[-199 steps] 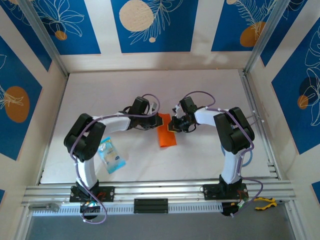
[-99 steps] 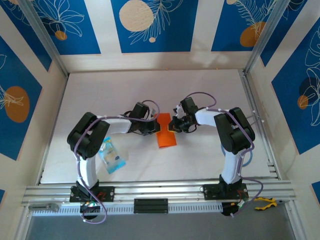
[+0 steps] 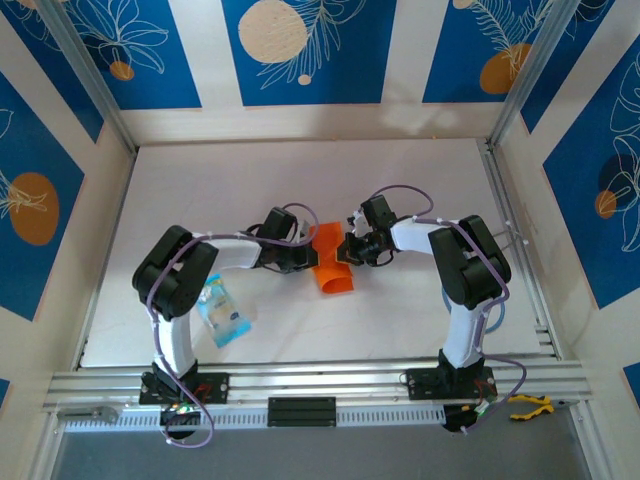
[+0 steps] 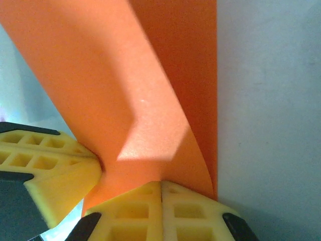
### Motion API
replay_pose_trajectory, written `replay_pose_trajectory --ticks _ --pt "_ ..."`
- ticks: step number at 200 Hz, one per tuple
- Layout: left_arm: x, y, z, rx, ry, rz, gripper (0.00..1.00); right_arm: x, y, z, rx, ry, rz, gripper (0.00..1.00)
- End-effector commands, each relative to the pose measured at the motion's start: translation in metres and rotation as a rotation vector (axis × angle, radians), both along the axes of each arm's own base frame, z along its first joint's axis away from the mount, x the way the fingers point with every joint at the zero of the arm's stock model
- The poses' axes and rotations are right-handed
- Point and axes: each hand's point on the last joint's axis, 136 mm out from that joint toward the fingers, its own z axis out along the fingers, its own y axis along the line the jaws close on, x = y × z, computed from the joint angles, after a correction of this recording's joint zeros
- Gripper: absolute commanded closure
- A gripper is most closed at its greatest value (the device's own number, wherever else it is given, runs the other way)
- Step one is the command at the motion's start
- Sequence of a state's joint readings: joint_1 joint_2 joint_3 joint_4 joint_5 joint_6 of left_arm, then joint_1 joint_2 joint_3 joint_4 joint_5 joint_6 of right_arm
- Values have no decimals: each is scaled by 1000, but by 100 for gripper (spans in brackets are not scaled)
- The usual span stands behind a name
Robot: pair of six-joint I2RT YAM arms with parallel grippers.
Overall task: Fold a paper plane with a square sheet of paper (pick it up from the middle)
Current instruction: First fold the square sheet of paper in half at the center of the table.
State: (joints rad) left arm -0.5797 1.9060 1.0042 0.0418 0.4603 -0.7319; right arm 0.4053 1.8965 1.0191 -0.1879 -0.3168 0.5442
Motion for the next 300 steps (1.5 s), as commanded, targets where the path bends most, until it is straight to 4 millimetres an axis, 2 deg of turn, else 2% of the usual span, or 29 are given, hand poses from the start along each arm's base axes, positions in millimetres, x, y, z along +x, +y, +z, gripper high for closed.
replay_pose_trajectory --ticks 1,18,37,85,136,154,175,217,243,259,300 --pt "1 -6 28 -24 18 -9 100 -31 -31 -40 -171 132 -42 100" --pt "-1 -12 37 -60 32 -10 100 -31 -31 -39 -168 130 -42 100" --pt "-5 -14 36 -64 47 -9 100 -32 -31 -39 -167 132 -42 100" --pt "-19 -14 11 -56 110 -24 100 -34 -33 -42 -167 137 -44 100" --pt "-42 19 -33 123 154 -34 100 -35 -34 -44 -173 143 -50 100" --pt "-47 29 -39 176 145 -41 100 -36 -34 -44 -174 147 -53 100" --pt "-43 23 -25 140 116 -50 100 -37 -35 -44 -177 148 -57 100" --pt "-26 -2 25 -6 65 -36 100 -37 -36 -43 -178 147 -59 100" --pt "-20 -18 41 -85 65 -30 99 -36 -36 -43 -179 146 -61 100" --pt "-20 -25 40 -114 73 -31 99 -36 -35 -43 -177 146 -62 100" --pt "-31 -19 9 -75 124 -26 99 -37 -36 -44 -178 148 -60 100"
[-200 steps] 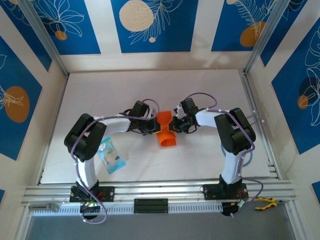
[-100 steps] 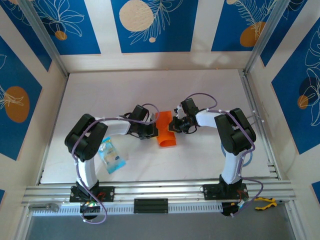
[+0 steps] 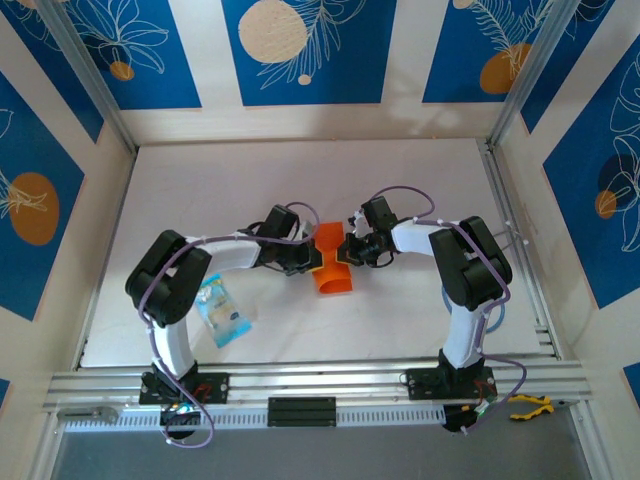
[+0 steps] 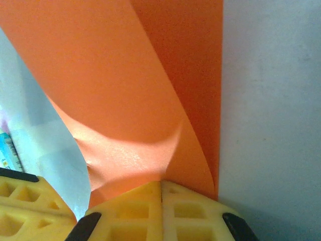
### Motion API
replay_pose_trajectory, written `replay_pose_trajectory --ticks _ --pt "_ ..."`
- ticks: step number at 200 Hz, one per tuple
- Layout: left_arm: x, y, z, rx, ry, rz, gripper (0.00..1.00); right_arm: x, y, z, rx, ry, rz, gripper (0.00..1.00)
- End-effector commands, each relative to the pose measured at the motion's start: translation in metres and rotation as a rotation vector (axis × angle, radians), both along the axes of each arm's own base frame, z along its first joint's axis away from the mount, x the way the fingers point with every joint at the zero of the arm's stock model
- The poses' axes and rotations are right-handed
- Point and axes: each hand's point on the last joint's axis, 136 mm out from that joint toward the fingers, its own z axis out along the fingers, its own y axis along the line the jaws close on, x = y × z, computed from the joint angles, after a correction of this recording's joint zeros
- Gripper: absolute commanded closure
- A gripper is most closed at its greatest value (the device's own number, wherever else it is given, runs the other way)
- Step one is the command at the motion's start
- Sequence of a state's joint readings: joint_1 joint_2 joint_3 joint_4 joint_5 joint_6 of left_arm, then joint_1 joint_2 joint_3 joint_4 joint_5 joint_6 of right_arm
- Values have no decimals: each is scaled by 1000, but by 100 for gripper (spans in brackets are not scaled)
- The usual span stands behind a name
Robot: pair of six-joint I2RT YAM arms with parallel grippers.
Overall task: Fold a paper plane with a square sheet of paper (pick it up from the middle)
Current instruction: First fold the square sheet of paper in half at the center of the table.
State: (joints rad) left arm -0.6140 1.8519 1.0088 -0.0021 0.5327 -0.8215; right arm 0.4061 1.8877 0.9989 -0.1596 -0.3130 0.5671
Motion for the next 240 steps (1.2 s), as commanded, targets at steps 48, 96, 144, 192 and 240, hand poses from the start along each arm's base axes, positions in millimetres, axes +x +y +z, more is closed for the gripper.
replay_pose_trajectory --ticks 48,96,144,192,240 --pt "-37 22 -47 89 87 -37 98 -39 -38 -46 -186 155 -45 100" --pt "-42 25 -32 80 43 -63 98 -39 -39 -46 -186 156 -48 100" --pt "-17 0 8 -40 -25 -24 97 -39 -39 -46 -186 160 -52 100" --pt "-18 -17 -6 -69 29 -31 97 -41 -39 -48 -190 170 -54 100" --pt "-41 2 -33 -12 84 -31 97 -42 -41 -50 -195 172 -54 100"
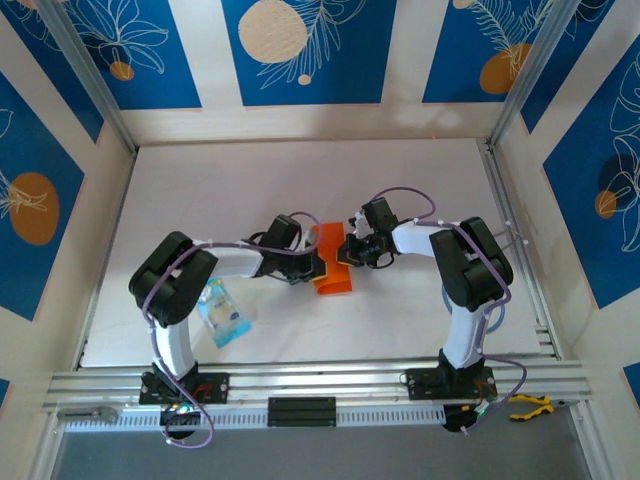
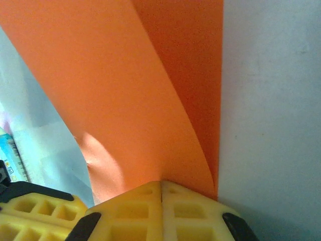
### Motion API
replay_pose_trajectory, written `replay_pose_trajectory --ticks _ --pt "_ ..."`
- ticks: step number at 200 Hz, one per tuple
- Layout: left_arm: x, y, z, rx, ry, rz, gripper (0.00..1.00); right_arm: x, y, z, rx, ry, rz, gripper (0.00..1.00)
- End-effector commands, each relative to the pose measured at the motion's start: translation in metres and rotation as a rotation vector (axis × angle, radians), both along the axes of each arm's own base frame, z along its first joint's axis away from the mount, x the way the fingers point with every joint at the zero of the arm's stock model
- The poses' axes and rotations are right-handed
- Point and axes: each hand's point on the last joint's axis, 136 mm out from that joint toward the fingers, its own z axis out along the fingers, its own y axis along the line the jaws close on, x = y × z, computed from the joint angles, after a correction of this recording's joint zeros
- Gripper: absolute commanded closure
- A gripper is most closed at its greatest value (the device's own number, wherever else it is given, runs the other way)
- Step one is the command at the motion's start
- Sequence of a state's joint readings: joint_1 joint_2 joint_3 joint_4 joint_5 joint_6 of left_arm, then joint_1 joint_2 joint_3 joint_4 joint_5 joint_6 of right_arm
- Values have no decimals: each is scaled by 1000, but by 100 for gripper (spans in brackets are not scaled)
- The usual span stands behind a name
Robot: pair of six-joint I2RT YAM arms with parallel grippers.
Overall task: Fold a paper plane with a square sheet of paper (pick it up from the middle)
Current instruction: First fold the square sheet of paper in half at the center of the table.
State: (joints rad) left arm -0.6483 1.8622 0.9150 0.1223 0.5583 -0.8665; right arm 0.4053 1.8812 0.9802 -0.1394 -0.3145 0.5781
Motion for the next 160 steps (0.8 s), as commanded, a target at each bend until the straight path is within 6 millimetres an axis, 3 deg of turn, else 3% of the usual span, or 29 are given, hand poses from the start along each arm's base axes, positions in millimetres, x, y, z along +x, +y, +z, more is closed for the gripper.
replay_pose_trajectory --ticks 1,42,114,160 --pt "-19 8 -16 21 55 -12 97 -41 -40 -49 -199 172 -45 100" --pt "-40 21 -28 39 87 -18 96 -41 -43 -50 -203 176 -49 100" --pt "-55 24 -10 38 52 -113 95 -39 -44 -48 -194 173 -57 100" --pt "-63 27 -9 95 37 -171 94 -40 -44 -48 -193 175 -55 100"
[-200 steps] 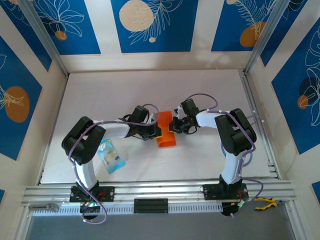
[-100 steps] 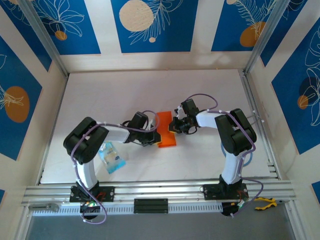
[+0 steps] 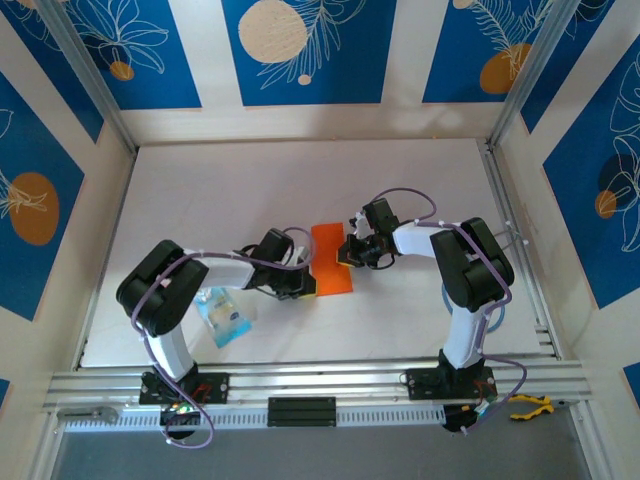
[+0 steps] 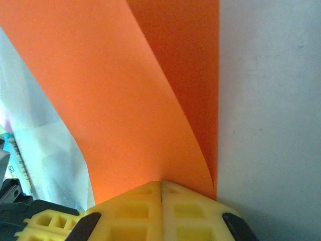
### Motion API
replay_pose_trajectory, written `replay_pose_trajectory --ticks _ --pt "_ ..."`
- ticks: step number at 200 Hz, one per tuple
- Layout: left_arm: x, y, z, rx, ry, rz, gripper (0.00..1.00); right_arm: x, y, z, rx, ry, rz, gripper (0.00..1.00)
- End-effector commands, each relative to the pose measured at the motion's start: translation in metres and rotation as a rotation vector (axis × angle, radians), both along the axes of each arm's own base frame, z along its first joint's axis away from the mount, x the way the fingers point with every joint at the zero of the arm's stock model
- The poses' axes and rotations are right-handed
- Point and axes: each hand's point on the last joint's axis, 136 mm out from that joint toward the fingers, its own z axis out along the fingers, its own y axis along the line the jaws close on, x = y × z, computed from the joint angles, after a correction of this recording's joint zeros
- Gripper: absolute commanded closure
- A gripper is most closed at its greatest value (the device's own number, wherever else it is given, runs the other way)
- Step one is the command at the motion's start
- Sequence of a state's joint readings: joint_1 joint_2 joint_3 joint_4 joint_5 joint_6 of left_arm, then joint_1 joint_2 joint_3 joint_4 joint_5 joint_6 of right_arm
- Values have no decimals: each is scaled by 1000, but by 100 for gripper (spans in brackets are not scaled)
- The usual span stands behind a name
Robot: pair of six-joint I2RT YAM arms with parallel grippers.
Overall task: Fold a paper plane with a square sheet of paper (pick it up from the middle)
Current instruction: First fold the square sheet of paper in half at the center of the table.
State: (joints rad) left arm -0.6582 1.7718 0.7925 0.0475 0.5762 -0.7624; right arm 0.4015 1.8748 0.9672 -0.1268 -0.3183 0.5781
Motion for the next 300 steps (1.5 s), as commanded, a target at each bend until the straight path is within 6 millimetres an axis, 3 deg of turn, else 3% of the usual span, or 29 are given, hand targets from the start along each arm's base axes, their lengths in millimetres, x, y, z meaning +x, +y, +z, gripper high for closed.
replay_pose_trajectory --ticks 1,48,96,138,175,223,269,300 --pt "-19 3 4 40 19 -80 94 -39 -42 -48 -198 180 -53 100" --pt "-20 0 15 82 -33 -131 93 -41 -44 -50 -206 183 -49 100" --pt "14 -5 48 49 -170 -30 91 -40 -43 -49 -202 182 -47 100" --pt "33 -25 34 14 -118 -7 91 -39 -43 -49 -202 180 -45 100" --pt "20 -11 1 88 -55 -2 92 -40 -44 -50 -207 176 -34 100" --pt "-10 6 -14 95 8 12 91 -39 -46 -49 -199 170 -25 100" --pt "-24 8 5 117 -41 -43 91 -37 -43 -45 -186 157 -3 100" --pt "-12 6 30 107 -129 -39 89 -36 -42 -44 -186 155 13 100"
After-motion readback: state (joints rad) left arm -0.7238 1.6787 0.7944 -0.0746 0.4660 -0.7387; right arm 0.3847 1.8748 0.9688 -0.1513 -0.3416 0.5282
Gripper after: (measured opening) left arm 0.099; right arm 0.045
